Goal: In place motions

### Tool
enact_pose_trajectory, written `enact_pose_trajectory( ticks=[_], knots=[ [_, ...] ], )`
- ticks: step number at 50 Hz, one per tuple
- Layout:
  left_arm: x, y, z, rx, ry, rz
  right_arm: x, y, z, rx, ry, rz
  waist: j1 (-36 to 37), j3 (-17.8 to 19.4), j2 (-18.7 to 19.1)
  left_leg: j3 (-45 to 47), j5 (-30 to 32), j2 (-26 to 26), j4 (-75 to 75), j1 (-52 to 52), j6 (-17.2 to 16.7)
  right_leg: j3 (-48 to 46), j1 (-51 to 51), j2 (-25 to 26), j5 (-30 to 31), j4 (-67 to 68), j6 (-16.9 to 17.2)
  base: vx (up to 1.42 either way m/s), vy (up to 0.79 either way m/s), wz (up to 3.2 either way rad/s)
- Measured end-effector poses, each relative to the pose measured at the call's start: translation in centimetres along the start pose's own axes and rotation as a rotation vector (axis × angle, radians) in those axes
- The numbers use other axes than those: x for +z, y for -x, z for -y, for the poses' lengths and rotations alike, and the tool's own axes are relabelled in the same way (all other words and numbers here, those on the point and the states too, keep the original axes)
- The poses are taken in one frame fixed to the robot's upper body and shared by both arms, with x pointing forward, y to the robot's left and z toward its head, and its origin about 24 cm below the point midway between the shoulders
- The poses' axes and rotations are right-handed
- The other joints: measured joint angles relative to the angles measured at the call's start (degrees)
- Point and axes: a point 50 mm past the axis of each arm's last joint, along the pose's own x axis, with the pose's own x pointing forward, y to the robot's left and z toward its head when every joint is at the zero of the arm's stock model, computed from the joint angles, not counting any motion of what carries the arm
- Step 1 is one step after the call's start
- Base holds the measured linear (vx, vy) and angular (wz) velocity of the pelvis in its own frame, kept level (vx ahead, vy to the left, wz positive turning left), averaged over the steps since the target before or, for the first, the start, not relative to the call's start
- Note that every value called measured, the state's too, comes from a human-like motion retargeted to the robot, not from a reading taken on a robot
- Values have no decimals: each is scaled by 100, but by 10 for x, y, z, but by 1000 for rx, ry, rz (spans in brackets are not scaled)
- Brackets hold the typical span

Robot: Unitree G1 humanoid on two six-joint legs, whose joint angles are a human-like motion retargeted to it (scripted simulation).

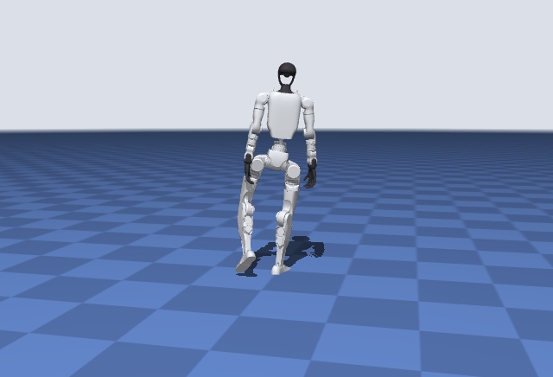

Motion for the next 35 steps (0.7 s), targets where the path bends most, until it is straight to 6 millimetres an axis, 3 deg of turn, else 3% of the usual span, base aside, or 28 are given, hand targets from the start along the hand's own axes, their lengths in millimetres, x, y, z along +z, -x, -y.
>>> enact_pose_trajectory(
  ticks=[5, 11, 15, 17, 18, 20, 22, 28, 35],
  knots=[
    [19, 0, 6, -18, -56, 66, -20, 2, 8, -22, -52, -71, 47, 126, 48, 46, -399, -99, -95, -252, 186, 214, -52, -36, 74, 27, -18, 2, -4, -66],
    [26, 0, 11, -36, -125, 92, -41, 5, 10, -47, -88, -147, -45, 127, 199, -89, -1895, -544, -887, -384, -131, 429, -54, 59, 116, 42, -22, 7, 2, -49],
    [22, -1, 12, -40, -165, 82, -50, 6, 3, -42, -127, -167, -85, 81, 371, -53, -1970, -791, -2043, -306, -151, 545, -10, 234, 102, 43, -13, 10, 4, -38],
    [17, -1, 12, -42, -178, 67, -55, 6, -2, -32, -142, -184, -98, 25, 426, 153, -1698, -889, -2614, -215, 291, 595, 39, 283, 84, 45, 8, 18, 6, -21],
    [14, -1, 12, -46, -182, 57, -57, 7, -4, -26, -147, -193, -157, -24, 460, -57, -1694, -994, -2751, -168, 352, 589, 52, 300, 79, 47, 25, 17, 7, 17],
    [9, -1, 13, -52, -185, 35, -59, 7, -8, -16, -157, -201, -359, -154, 517, 553, -1550, -727, -2918, -22, 274, 471, 22, 306, 69, 67, 66, 11, 8, 26],
    [8, -1, 12, -53, -176, 22, -55, 5, -12, -13, -174, -186, -273, -125, 519, 181, -1495, -932, -3076, -46, 280, 645, 8, 300, 103, 82, 75, 6, 8, -36],
    [6, 0, 4, -25, -150, 19, -40, 3, -18, 21, -181, -126, -166, -104, 515, 450, -1439, -1026, -3437, 244, 370, 663, 74, 269, 142, 95, 105, 9, 6, -19],
    [0, -1, 6, -36, -83, -1, -16, 0, -6, -2, -89, -38, -140, -144, 543, 483, -1439, -1119, -3601, 310, 426, 703, 44, 243, 206, 107, 172, 6, 8, -7]
  ],
)
